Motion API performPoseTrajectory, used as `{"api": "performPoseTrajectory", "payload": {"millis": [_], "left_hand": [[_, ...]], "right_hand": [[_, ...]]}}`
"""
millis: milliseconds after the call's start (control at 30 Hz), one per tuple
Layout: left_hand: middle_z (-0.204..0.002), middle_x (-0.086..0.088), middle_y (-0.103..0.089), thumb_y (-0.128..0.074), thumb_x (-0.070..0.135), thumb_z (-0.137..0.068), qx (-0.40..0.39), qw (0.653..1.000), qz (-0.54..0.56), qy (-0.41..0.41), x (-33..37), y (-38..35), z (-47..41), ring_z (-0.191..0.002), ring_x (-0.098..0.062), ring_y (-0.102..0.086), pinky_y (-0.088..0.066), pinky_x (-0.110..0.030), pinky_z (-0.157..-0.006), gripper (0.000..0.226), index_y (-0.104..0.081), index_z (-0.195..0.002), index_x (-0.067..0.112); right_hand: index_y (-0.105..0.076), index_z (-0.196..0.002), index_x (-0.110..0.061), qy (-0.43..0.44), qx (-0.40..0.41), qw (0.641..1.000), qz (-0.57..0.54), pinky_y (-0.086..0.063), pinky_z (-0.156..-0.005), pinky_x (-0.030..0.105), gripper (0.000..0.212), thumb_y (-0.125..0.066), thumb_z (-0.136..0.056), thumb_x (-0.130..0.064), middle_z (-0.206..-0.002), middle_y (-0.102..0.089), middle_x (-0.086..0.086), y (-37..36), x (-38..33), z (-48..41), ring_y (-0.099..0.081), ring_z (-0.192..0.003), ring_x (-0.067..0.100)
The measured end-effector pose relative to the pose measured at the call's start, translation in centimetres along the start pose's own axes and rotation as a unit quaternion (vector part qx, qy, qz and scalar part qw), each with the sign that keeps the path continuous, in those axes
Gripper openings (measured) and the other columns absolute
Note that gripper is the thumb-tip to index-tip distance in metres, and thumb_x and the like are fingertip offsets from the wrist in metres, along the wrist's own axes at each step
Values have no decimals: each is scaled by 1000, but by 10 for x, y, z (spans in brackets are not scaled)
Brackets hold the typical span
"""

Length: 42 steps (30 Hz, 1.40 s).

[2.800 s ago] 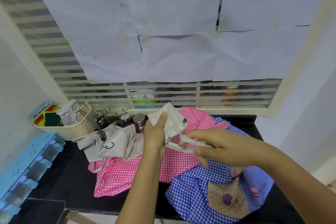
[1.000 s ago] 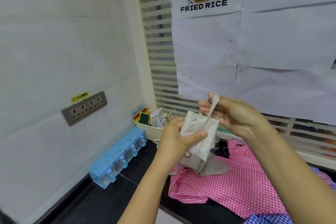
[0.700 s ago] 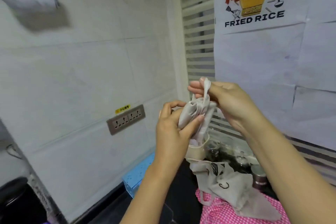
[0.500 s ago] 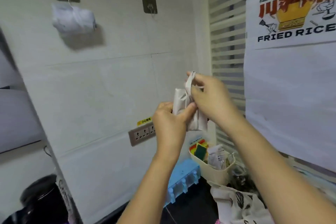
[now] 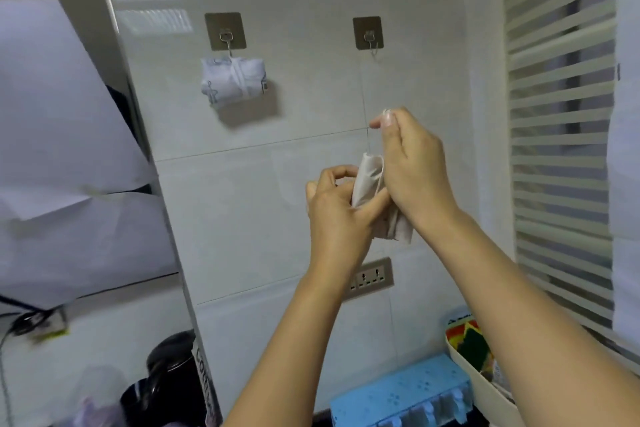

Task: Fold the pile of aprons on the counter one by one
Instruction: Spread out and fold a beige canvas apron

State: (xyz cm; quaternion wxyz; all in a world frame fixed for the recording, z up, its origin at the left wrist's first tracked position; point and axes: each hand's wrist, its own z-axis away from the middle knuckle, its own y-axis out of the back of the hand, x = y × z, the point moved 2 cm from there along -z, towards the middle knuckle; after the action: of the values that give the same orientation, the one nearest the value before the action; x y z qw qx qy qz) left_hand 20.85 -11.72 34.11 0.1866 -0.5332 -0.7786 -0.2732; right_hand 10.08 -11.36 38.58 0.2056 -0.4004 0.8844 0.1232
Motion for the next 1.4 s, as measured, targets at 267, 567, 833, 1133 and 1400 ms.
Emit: {"api": "performPoseTrajectory", "payload": {"millis": [267,567,833,1133,1400], "left_hand": [[-50,5,-56,-65,18,-90,-75,986,150,-21,-18,6,-18,-45,-10,-51,-42,-21,-44,24,-57,-68,11],[-62,-3,-62,-57,30,-95,-217,975,-13,-42,-69,-26,-98,-46,-11,-56,-48,-26,-44,26,-57,-75,13],[-69,-3,-65,-66,32,-89,-58,990,119,-40,-90,-56,-168,-55,-14,-60,-53,-28,-48,26,-62,-83,7],[-90,-14,-66,-60,26,-93,-129,987,89,-24,-79,-122,-273,-82,-31,-66,-57,-41,-74,26,-61,-95,0],[-101,-20,-67,-63,24,-91,-90,980,171,46,-100,-140,-312,-88,-32,-66,-58,-47,-78,30,-62,-102,-5]], "right_hand": [[-69,-81,-16,-61,-36,996,-57,-39,-58,15,41,-37,-102,-29,-69,-62,6,-26,9,-39,-57,-65,11],[-75,-90,-11,-215,-137,967,-14,-47,-82,29,23,-53,-87,-12,-88,-68,5,-55,51,-94,-61,-85,17],[-69,-95,3,-290,-57,927,-232,-52,-55,12,12,-67,-84,0,-83,-71,12,-62,89,-171,-62,-53,5],[-70,-81,-3,-204,69,977,12,-53,-69,33,12,-67,-80,-15,-82,-69,9,-76,124,-274,-66,-75,22],[-64,-80,-6,-125,31,979,156,-52,-69,27,8,-59,-86,-8,-84,-63,8,-106,121,-318,-64,-83,21]]}}
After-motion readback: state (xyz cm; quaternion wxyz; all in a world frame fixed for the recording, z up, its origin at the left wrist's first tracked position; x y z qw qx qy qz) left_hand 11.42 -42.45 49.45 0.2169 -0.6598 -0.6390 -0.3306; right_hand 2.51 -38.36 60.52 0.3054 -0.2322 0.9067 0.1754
